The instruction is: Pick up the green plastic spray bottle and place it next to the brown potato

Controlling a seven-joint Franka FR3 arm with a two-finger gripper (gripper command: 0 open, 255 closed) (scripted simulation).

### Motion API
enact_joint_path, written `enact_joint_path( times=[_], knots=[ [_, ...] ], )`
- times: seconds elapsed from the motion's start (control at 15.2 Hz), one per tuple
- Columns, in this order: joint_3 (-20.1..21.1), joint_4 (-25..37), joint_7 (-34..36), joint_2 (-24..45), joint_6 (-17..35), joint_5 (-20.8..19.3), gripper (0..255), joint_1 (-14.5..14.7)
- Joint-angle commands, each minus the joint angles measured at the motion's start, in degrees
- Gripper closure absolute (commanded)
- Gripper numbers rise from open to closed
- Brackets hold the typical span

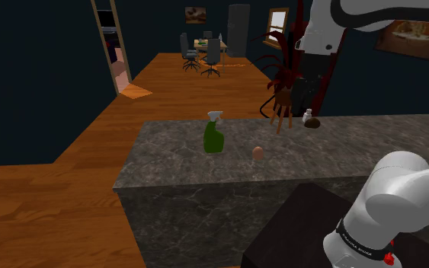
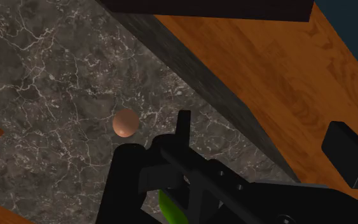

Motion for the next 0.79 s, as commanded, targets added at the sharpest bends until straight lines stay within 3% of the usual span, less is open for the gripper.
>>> enact_joint_path(
  times=[0.0,0.73],
  knots=[
    [0.0,0.0,0.0,0.0,0.0,0.0,0,0.0],
    [-12.0,-8.6,-22.4,10.4,26.8,-2.1,0,4.2]
  ],
)
